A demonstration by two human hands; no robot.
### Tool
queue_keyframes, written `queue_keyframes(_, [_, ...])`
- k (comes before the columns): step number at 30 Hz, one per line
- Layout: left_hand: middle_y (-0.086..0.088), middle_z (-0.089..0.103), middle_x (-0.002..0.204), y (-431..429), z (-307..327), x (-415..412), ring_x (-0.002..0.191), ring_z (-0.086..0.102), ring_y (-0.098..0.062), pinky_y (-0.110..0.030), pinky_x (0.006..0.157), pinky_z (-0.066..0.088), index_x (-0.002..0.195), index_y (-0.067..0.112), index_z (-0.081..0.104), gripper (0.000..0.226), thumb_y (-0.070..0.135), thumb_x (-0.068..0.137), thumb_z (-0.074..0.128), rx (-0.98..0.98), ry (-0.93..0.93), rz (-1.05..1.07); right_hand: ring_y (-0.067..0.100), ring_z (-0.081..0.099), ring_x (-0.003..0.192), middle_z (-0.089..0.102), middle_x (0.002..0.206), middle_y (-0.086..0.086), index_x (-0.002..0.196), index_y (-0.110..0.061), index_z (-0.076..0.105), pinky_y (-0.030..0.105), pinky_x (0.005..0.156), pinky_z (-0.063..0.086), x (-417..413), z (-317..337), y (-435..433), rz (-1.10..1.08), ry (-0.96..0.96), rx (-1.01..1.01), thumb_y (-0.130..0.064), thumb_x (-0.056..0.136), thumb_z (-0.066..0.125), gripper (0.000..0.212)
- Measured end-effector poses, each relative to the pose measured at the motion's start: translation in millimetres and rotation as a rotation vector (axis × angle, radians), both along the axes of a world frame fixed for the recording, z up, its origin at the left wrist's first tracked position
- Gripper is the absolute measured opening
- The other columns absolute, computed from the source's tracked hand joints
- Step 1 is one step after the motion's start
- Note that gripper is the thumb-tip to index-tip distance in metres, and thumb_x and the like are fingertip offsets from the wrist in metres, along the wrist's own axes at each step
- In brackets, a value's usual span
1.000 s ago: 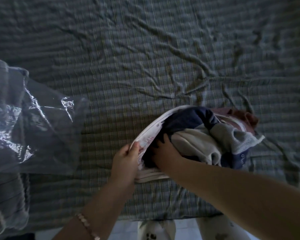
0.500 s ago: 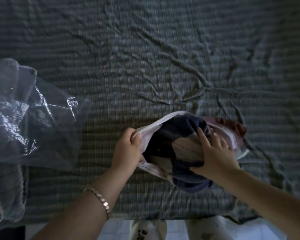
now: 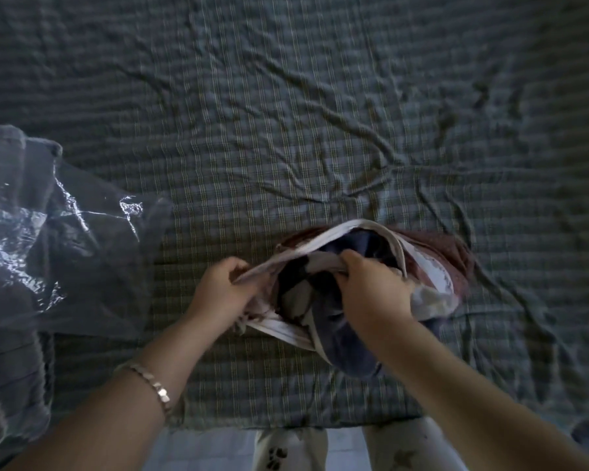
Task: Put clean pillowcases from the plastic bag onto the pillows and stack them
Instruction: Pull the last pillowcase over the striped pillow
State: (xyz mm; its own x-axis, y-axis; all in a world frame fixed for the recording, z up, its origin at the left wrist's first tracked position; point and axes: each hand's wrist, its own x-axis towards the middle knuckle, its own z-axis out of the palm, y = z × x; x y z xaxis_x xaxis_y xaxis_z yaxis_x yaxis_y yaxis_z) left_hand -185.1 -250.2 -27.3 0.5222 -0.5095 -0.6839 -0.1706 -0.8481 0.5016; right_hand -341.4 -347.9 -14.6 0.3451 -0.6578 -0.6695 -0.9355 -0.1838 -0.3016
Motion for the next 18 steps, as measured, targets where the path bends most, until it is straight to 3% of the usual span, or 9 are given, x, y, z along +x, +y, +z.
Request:
queue_keyframes(2, [-0.002,0.062,0.065,5,0,6,0.056,0.058,-0.015,-0.016,0.042,0.041,0.073,0.014,0.06,0.017,0.023,0.087,0.064,0.011,0.035,0.012,0.032,0.058,0.095,0.064,0.105,0.01,0.11,-0.016,0.053,0.034,0.074,0.043,10,9,3,-0.105,-0.204,0.118,-0.024,0.097,0.041,0.019])
queue_keyframes(4, [-0.002,0.06,0.065,3,5,4,0.06,0.057,-0.018,-0.02,0.049,0.044,0.069,0.016,0.059,0.019,0.016,0.088,0.062,-0.111,0.07,0.218,0.031,0.058,0.099,0.064,0.108,0.011,0.117,-0.011,0.054,0.029,0.068,0.036,35,7,17,-0.115,-0.31,0.207,-0.018,0.096,0.043,0.025])
queue_keyframes(7, [0.0,0.056,0.066,-4,14,-3,0.061,0.052,-0.012,-0.01,0.046,0.04,0.069,0.018,0.053,0.022,0.012,0.088,0.061,-0.218,-0.032,0.315,0.03,0.057,0.105,0.062,0.112,0.015,0.116,-0.003,0.055,0.023,0.076,0.039,79,-22,43,-0.22,-0.371,0.506,-0.005,0.091,0.046,0.027])
queue_keyframes(9, [0.002,0.056,0.07,-6,12,-4,0.064,0.052,-0.01,-0.01,0.045,0.039,0.07,0.02,0.05,0.022,0.014,0.089,0.06,-0.221,-0.13,0.266,0.025,0.059,0.093,0.062,0.103,0.016,0.121,0.004,0.052,0.025,0.079,0.047,92,-41,45,-0.259,-0.389,0.764,0.005,0.088,0.045,0.034])
queue_keyframes(11, [0.004,0.055,0.072,-9,4,-2,0.064,0.051,-0.008,-0.011,0.045,0.035,0.074,0.02,0.048,0.019,0.019,0.091,0.057,-0.184,-0.186,0.209,0.018,0.057,0.084,0.062,0.099,0.017,0.124,0.004,0.051,0.024,0.074,0.046,83,-43,37,-0.252,-0.417,0.862,0.011,0.085,0.041,0.04])
queue_keyframes(13, [0.007,0.051,0.073,-17,-5,-4,0.063,0.046,-0.003,-0.013,0.046,0.031,0.083,0.016,0.048,0.014,0.023,0.094,0.052,-0.125,-0.19,0.183,0.019,0.06,0.095,0.066,0.107,0.013,0.12,-0.006,0.06,0.029,0.083,0.047,53,-36,25,-0.17,-0.457,0.676,0.008,0.084,0.044,0.042])
queue_keyframes(16, [0.007,0.047,0.075,-33,-10,-18,0.062,0.044,-0.002,-0.018,0.048,0.029,0.094,0.014,0.044,0.013,0.026,0.099,0.042,-0.078,-0.187,0.238,0.014,0.057,0.092,0.063,0.106,-0.005,0.109,-0.019,0.066,0.027,0.07,0.043,-22,-24,-4,-0.142,-0.302,-0.128,-0.012,0.091,0.05,0.025])
queue_keyframes(17, [0.007,0.047,0.075,-38,-11,-24,0.062,0.045,-0.003,-0.018,0.048,0.029,0.095,0.014,0.044,0.014,0.027,0.099,0.04,-0.085,-0.187,0.247,0.017,0.056,0.093,0.061,0.11,-0.003,0.111,-0.018,0.063,0.026,0.067,0.04,-49,-26,-15,-0.201,-0.234,-0.276,-0.019,0.093,0.05,0.022])
queue_keyframes(18, [0.007,0.047,0.075,-41,-12,-31,0.063,0.046,-0.003,-0.018,0.048,0.029,0.095,0.013,0.043,0.015,0.027,0.1,0.039,-0.101,-0.187,0.238,0.019,0.055,0.093,0.059,0.113,0.001,0.114,-0.017,0.059,0.027,0.066,0.04,-71,-33,-22,-0.272,-0.141,-0.287,-0.03,0.093,0.049,0.026])
